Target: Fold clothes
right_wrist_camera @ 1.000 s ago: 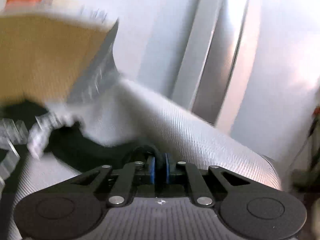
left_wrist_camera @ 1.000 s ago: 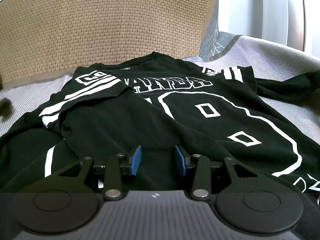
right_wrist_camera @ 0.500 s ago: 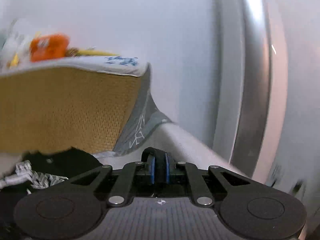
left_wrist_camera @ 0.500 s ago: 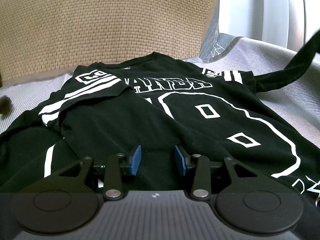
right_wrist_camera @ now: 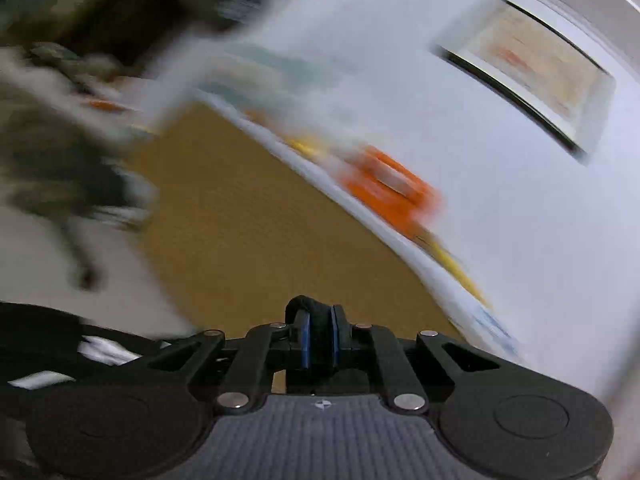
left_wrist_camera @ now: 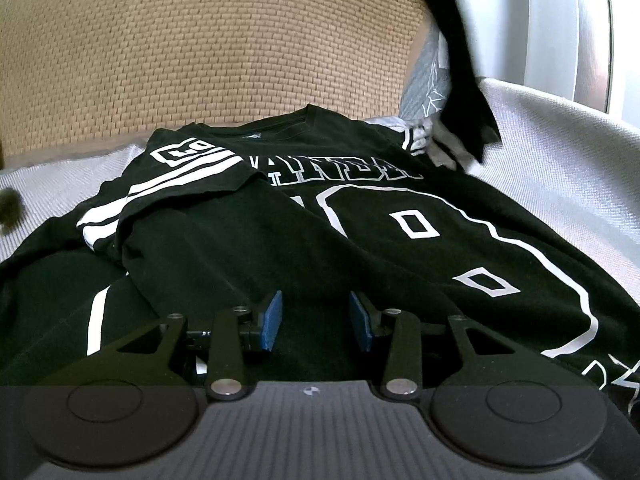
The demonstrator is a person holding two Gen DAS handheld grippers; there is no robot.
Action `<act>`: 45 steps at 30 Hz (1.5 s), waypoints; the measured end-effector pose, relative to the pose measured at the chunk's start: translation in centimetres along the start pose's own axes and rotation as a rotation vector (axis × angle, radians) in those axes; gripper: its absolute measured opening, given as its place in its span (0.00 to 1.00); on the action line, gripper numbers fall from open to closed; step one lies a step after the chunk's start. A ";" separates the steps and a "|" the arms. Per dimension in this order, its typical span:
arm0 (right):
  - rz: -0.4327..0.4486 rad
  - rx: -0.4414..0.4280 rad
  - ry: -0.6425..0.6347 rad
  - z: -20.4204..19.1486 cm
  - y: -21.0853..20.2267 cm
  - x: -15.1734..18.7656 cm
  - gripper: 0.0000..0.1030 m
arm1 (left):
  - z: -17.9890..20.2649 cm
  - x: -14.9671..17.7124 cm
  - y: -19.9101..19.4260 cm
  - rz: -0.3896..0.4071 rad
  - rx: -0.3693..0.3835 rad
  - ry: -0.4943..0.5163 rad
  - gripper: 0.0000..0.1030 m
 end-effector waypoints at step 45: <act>-0.342 -0.547 0.656 -6.9 -2.7 3.3 0.17 | -10.4 -6.9 -15.2 -0.040 -0.259 -0.360 0.61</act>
Point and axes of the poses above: each gripper's, at about its wrist camera, not at the fingertips, and y roughly the way its jaws point, z to its right, x to its underside, the point moved 5 cm from there along y, roughly the way its jaws point, and after that the axes turned 8 degrees about x, right-handed, at the moved point
